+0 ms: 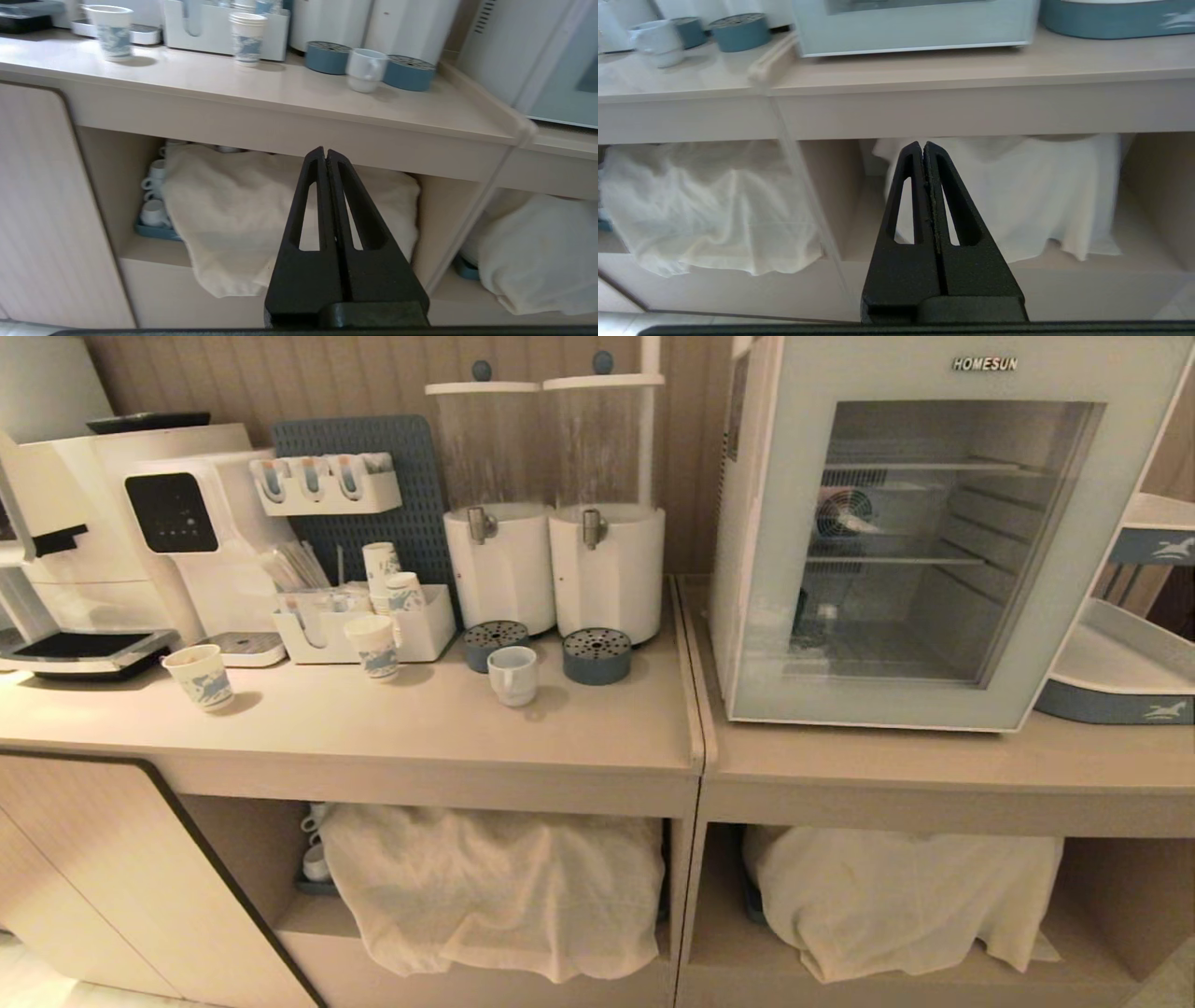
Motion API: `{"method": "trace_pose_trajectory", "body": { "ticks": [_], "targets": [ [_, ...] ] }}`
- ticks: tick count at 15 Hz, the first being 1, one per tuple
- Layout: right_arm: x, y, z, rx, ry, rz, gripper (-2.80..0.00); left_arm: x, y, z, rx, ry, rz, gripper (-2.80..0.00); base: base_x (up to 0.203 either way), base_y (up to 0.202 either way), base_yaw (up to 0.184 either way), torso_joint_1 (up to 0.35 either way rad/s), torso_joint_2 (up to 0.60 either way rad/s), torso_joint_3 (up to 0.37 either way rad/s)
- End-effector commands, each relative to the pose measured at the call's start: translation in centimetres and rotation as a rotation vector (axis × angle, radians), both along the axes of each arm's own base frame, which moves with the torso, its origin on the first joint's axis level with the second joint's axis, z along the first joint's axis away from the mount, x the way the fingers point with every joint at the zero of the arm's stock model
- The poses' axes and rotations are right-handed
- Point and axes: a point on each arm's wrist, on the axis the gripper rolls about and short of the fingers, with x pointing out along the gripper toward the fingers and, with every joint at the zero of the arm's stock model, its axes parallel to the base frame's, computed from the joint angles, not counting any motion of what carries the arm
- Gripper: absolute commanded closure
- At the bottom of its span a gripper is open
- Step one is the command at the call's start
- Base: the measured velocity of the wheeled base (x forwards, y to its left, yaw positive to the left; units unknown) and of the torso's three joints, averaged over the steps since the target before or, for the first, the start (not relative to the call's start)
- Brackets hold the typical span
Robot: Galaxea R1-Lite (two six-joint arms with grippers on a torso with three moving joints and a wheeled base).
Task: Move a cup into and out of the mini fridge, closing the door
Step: Open the freezer door
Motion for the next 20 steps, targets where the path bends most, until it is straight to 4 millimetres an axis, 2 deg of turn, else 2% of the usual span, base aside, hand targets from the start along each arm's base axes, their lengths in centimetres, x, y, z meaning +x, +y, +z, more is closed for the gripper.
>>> {"method": "trace_pose_trajectory", "body": {
  "ticks": [1,20],
  "targets": [
    [0.01,0.0,0.01,0.0,0.001,0.001,0.0,0.3,0.0,-1.11,-0.001,0.034,0.001,0.0,0.0,-0.191,0.0,0.002,0.0,0.002],
    [0.01,0.0,0.01,0.0,0.001,0.001,0.0,0.3,0.0,-1.11,-0.003,0.034,-0.001,0.0,0.0,-0.191,0.0,0.002,0.0,0.002]
  ]
}}
